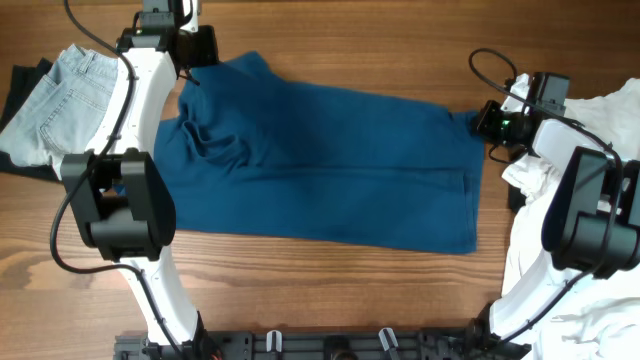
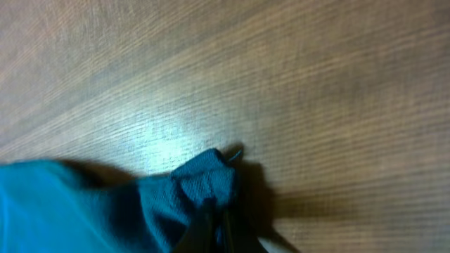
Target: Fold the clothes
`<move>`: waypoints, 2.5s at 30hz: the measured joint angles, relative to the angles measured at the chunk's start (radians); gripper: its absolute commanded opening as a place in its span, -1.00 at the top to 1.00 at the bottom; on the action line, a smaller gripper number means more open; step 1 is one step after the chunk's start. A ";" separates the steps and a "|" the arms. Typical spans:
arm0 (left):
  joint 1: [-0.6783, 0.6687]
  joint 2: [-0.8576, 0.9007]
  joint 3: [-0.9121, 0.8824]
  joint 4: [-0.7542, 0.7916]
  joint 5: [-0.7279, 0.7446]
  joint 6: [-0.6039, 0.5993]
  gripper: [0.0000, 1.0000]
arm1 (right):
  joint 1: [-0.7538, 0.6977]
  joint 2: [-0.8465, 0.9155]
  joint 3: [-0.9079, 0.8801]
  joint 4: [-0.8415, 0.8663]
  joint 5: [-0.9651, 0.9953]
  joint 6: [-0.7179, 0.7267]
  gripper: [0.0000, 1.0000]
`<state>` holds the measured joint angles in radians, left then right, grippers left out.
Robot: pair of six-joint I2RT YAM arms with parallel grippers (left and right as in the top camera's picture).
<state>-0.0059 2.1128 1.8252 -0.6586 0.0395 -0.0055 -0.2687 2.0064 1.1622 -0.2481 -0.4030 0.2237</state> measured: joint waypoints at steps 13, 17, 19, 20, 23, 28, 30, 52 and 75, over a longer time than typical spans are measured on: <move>0.024 -0.109 0.001 -0.523 -0.190 -0.023 0.92 | -0.014 -0.367 0.009 -0.585 0.036 -0.006 0.91; 0.140 -0.109 0.000 -0.697 -0.169 -0.098 0.92 | -0.018 -0.368 0.009 -0.772 0.198 0.017 0.91; 0.197 -0.109 -0.002 -0.733 -0.165 -0.118 0.92 | -0.018 -0.368 0.009 -0.820 0.269 0.040 0.92; 0.216 -0.109 -0.002 -0.748 -0.161 -0.128 0.92 | -0.018 -0.368 0.009 -0.838 0.286 0.045 0.91; 0.251 -0.109 -0.003 -0.785 -0.155 -0.139 0.92 | -0.018 -0.368 0.009 -0.893 0.320 0.049 0.91; 0.257 -0.109 -0.014 -0.838 -0.155 -0.143 0.92 | -0.018 -0.368 0.009 -0.937 0.336 0.045 0.63; 0.257 -0.109 -0.039 -0.843 -0.155 -0.143 0.58 | -0.018 -0.368 0.009 -0.961 0.345 0.032 -0.17; 0.112 -0.239 -0.182 -0.429 0.070 -0.018 -0.31 | -0.098 -0.292 -0.211 -0.559 0.094 0.032 -0.63; 0.109 -0.117 -0.259 -0.308 -0.090 -0.052 0.92 | -0.114 -0.555 -0.163 -0.623 0.081 0.032 -0.70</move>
<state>0.1032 1.9961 1.5658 -0.9665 -0.0509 -0.0578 -0.3824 1.4517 0.9997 -0.8715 -0.3218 0.2554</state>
